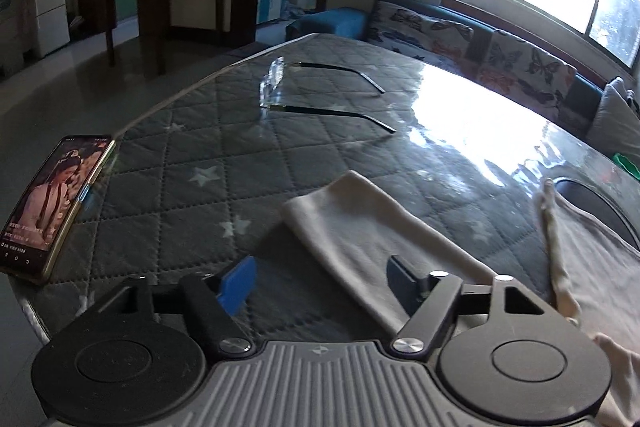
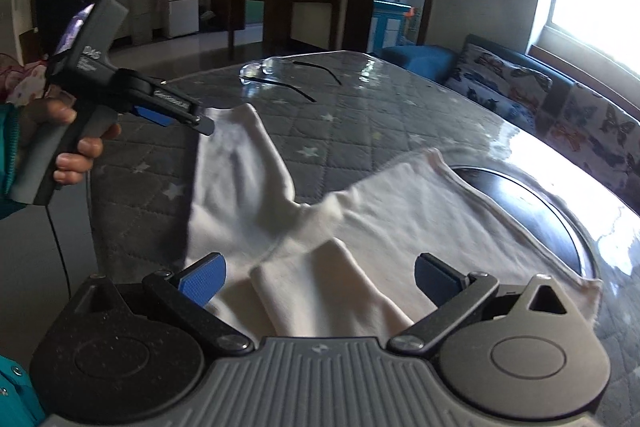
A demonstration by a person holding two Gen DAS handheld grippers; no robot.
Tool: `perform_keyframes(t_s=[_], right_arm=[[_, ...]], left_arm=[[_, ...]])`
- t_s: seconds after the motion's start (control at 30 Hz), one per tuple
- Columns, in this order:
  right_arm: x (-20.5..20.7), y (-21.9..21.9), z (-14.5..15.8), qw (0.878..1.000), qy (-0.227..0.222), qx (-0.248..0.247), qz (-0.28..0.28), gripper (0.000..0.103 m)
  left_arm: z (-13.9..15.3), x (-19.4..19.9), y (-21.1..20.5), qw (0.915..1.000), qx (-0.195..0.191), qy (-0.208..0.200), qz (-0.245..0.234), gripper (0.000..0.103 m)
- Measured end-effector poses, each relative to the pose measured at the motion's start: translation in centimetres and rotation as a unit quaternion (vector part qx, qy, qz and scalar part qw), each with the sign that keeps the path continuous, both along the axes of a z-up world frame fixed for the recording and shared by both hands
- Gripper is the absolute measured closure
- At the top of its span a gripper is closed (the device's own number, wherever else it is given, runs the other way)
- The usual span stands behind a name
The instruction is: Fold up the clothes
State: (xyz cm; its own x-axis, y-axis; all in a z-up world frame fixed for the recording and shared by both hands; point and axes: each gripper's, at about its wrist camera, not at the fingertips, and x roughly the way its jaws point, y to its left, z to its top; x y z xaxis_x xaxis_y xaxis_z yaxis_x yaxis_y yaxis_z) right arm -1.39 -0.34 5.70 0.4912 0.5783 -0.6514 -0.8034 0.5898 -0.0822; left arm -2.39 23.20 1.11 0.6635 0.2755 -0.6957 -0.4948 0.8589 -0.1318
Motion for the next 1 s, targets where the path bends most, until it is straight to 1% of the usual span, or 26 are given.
perform_keyframes(t_s=[0.07, 0.2, 0.33, 0.4, 0.43, 0.5, 0.53, 0.6, 0.63, 0.7, 0.77, 0.9, 1.0], right_arm=[[-0.1, 0.3, -0.1, 1.000, 0.000, 0.001, 0.004, 0.001], [-0.2, 0.5, -0.3, 1.000, 0.004, 0.003, 0.006, 0.001], [-0.3, 0.2, -0.4, 1.000, 0.005, 0.002, 0.002, 0.001], [-0.4, 0.0, -0.4, 1.000, 0.006, 0.002, -0.001, 0.001], [-0.4, -0.2, -0.3, 1.000, 0.006, 0.002, -0.002, 0.001], [-0.4, -0.5, -0.3, 1.000, 0.005, 0.003, -0.006, 0.001], [-0.4, -0.6, -0.3, 1.000, 0.006, 0.004, -0.009, 0.001], [-0.4, -1.0, -0.3, 1.000, 0.006, 0.005, -0.013, 0.001], [-0.4, -1.1, -0.3, 1.000, 0.006, 0.005, -0.015, 0.001], [-0.6, -1.5, -0.2, 1.000, 0.004, 0.005, -0.019, 0.001], [-0.7, -2.0, 0.0, 1.000, 0.003, 0.007, -0.024, 0.001], [-0.6, -3.1, 0.3, 0.999, 0.002, 0.015, -0.040, 0.001], [-0.4, -4.0, 0.6, 0.998, 0.004, 0.024, -0.053, 0.001]], left_arm=[[0.0, 0.5, 0.4, 1.0000, -0.002, 0.002, 0.003, 0.036], [-0.3, 1.5, 1.1, 0.9998, -0.013, 0.005, 0.013, 0.052], [-0.5, 2.2, 1.3, 0.9997, -0.008, 0.006, 0.022, 0.060], [-0.6, 2.5, 1.3, 0.9996, -0.005, 0.006, 0.027, 0.068], [-0.7, 2.6, 1.3, 0.9996, -0.002, 0.006, 0.029, 0.070], [-0.7, 2.8, 1.3, 0.9994, 0.002, 0.007, 0.033, 0.079], [-0.7, 2.9, 1.4, 0.9993, 0.003, 0.007, 0.035, 0.081], [-0.7, 3.0, 1.5, 0.9993, 0.002, 0.004, 0.038, 0.090], [-0.8, 3.0, 1.6, 0.9993, -0.005, 0.000, 0.037, 0.092], [-0.6, 2.8, 1.6, 0.9993, -0.017, -0.010, 0.032, 0.096], [-0.2, 2.4, 1.3, 0.9992, -0.025, -0.025, 0.021, 0.097], [1.3, 1.6, -0.5, 0.9977, -0.031, -0.057, -0.020, 0.097], [2.6, 0.9, -2.2, 0.9946, -0.036, -0.081, -0.055, 0.097]])
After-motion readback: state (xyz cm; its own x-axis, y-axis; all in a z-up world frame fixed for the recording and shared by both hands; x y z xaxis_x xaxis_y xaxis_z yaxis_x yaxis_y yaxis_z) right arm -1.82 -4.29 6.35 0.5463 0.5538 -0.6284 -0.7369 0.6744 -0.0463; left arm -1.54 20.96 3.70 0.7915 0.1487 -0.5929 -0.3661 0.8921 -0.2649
